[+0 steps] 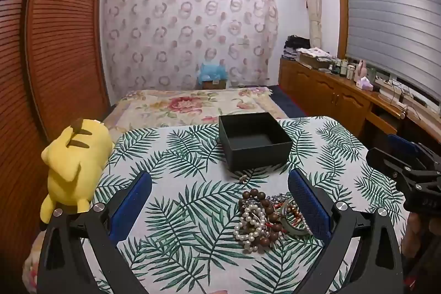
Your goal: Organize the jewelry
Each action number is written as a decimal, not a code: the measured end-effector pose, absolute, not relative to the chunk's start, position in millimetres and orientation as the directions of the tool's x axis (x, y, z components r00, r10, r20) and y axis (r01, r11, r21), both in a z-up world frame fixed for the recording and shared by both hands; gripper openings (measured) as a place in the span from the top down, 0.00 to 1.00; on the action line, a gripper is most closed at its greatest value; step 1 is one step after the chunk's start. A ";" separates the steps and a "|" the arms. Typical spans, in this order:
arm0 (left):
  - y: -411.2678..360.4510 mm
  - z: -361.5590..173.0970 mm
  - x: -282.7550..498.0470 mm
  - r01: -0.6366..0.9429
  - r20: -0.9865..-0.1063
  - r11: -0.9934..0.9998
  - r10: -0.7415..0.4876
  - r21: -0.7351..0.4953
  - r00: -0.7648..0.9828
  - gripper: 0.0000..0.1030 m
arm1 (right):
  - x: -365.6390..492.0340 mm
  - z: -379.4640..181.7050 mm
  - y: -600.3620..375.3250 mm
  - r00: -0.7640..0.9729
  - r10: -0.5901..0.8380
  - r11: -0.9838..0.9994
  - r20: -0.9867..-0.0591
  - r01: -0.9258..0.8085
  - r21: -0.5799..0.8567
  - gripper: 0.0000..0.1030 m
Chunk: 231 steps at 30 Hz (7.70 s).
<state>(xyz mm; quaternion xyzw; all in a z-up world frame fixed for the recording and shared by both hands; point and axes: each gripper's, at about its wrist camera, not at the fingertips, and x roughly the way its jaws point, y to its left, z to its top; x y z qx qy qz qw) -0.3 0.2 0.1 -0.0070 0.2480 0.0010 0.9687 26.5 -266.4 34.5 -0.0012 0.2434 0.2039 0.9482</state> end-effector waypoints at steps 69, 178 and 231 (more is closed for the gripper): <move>-0.8 9.9 -5.7 -0.005 -0.476 1.000 0.001 -0.008 0.880 0.07 | 24.9 34.9 -267.9 0.802 0.397 0.914 -0.447 -0.389 0.113 0.02; 12.9 3.4 36.8 0.255 -0.516 0.949 -0.314 -0.184 0.797 0.94 | 76.3 -69.4 -235.1 0.510 0.466 0.815 -0.723 -0.566 0.127 0.82; 4.7 7.3 48.5 0.261 -0.514 0.953 -0.303 -0.153 0.802 0.93 | 81.9 -52.7 -266.3 0.534 0.394 0.810 -0.748 -0.586 0.008 0.91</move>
